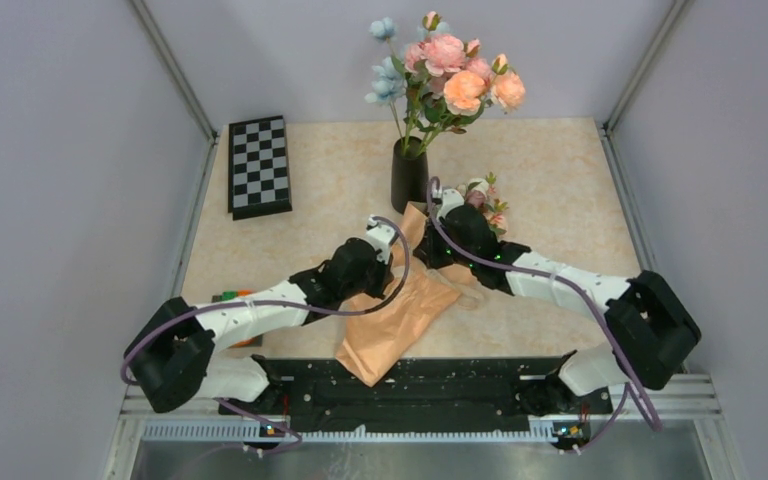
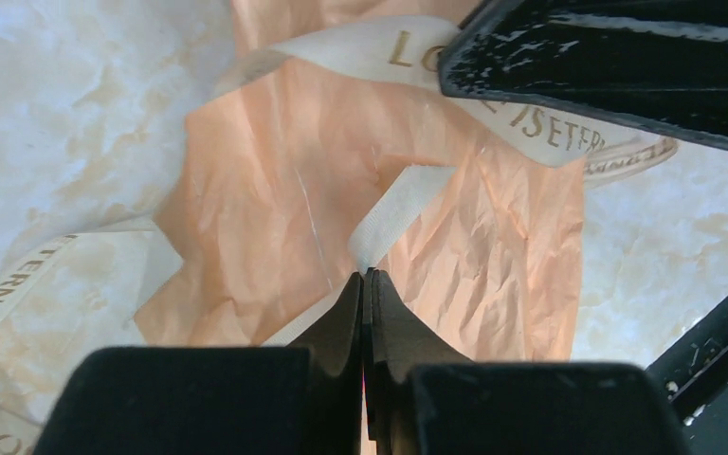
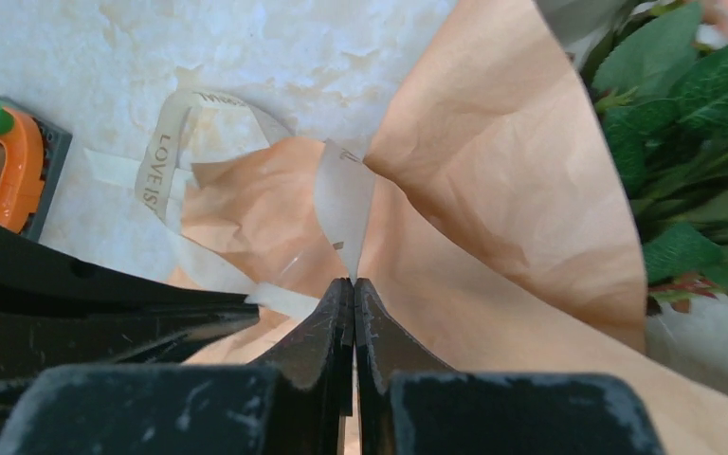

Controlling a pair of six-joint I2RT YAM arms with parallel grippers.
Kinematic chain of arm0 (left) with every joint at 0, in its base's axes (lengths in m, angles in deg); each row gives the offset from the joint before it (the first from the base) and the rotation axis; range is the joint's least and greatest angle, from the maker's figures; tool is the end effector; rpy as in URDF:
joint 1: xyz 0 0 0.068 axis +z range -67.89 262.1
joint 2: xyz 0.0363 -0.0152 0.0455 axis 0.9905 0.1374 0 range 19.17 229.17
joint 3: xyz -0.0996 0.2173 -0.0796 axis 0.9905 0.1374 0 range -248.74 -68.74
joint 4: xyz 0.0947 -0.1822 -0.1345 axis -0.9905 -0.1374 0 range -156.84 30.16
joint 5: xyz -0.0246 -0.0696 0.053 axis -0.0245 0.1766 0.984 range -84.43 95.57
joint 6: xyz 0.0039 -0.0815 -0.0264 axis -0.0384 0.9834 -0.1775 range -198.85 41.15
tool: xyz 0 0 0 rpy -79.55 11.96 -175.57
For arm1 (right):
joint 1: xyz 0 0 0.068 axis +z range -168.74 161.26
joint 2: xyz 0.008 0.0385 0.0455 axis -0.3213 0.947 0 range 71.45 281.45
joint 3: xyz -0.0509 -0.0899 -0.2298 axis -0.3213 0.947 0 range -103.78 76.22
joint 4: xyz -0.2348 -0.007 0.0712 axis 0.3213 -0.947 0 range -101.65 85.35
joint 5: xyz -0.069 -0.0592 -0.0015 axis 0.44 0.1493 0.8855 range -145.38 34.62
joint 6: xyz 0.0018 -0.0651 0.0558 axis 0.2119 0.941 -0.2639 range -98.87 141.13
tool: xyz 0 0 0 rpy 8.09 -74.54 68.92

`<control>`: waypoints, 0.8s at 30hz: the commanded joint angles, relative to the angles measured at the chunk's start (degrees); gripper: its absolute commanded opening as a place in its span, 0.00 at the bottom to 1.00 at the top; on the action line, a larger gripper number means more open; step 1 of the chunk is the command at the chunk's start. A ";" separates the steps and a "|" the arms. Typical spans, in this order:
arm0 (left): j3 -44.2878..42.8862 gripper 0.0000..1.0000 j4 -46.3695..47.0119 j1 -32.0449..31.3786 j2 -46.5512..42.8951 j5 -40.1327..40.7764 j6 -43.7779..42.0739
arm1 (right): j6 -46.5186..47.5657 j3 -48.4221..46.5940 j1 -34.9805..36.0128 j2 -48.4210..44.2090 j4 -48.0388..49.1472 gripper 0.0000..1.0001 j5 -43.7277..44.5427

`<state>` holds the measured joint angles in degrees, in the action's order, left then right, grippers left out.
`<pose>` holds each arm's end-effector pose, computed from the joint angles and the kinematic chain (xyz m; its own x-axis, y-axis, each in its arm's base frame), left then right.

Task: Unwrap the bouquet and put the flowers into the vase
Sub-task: Untie the ribbon from the wrapping paper.

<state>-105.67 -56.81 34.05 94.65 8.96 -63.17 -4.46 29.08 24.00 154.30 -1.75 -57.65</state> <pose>0.2015 -0.2176 0.1663 -0.5658 0.2259 -0.7930 0.5789 0.7937 -0.1869 0.2443 0.2299 0.1887 -0.6624 -0.0245 -0.7488 -0.4617 0.8004 0.3823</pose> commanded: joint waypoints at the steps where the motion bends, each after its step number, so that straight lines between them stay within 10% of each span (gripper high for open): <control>1: -0.43 0.00 0.27 0.19 -5.17 3.88 2.16 | -0.21 1.15 0.67 -7.30 -0.64 0.00 5.61; 24: -6.26 0.00 -13.59 29.84 -17.66 -2.29 6.82 | 2.62 -7.93 0.68 -28.07 -28.67 0.00 35.51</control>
<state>-108.60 -68.57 59.08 77.26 8.92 -57.42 -3.86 27.27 24.22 128.26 -25.71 -30.11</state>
